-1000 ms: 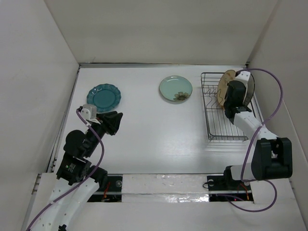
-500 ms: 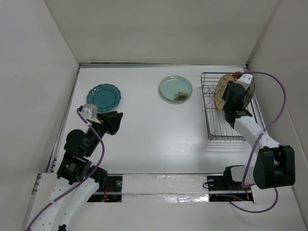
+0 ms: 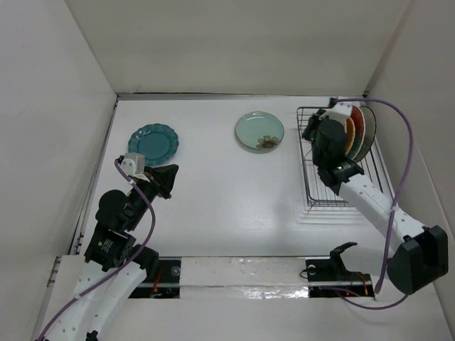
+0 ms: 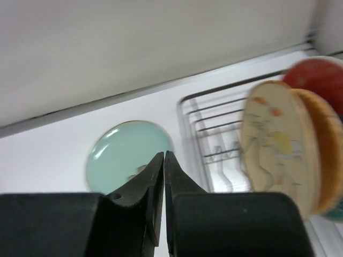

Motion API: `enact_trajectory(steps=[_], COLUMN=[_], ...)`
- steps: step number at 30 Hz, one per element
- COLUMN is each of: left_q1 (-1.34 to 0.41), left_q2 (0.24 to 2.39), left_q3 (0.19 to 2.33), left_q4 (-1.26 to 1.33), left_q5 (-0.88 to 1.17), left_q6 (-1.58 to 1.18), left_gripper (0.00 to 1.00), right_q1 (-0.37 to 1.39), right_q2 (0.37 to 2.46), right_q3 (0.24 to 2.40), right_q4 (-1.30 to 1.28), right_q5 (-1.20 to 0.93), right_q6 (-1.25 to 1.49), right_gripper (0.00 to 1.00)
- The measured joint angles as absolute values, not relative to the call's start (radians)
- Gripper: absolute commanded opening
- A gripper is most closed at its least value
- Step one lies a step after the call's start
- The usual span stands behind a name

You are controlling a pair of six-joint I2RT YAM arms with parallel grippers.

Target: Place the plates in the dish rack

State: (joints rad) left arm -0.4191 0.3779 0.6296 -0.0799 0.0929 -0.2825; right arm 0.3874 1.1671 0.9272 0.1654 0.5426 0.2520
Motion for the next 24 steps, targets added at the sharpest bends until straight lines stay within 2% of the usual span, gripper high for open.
enact_trajectory(steps=[7, 11, 15, 16, 17, 20, 24], left_q1=[-0.419, -0.419, -0.429, -0.434, -0.44, -0.464, -0.487], left_q2=[0.385, 0.389, 0.376, 0.368, 0.36, 0.337, 0.318], left_q3=[0.63, 0.63, 0.63, 0.63, 0.63, 0.63, 0.63], left_q4=[-0.08, -0.08, -0.081, -0.081, -0.081, -0.083, -0.094], left_q5=[0.096, 0.104, 0.097, 0.096, 0.093, 0.084, 0.068], left_q6=[-0.282, -0.282, -0.282, -0.282, -0.282, -0.284, -0.286], left_gripper=[0.0, 0.0, 0.0, 0.0, 0.0, 0.02, 0.02], right_q1=[0.661, 0.689, 0.681, 0.68, 0.68, 0.68, 0.675], right_q2=[1.486, 1.679, 1.773, 1.784, 1.796, 1.832, 1.874], right_q3=[1.048, 1.113, 1.116, 1.116, 1.116, 1.126, 1.13], right_q4=[0.227, 0.239, 0.243, 0.234, 0.223, 0.16, 0.058], right_q5=[0.637, 0.659, 0.688, 0.696, 0.708, 0.726, 0.741], right_q6=[0.471, 0.664, 0.886, 0.941, 1.006, 1.202, 1.452], right_gripper=[0.0, 0.0, 0.0, 0.04, 0.34, 0.85, 0.88])
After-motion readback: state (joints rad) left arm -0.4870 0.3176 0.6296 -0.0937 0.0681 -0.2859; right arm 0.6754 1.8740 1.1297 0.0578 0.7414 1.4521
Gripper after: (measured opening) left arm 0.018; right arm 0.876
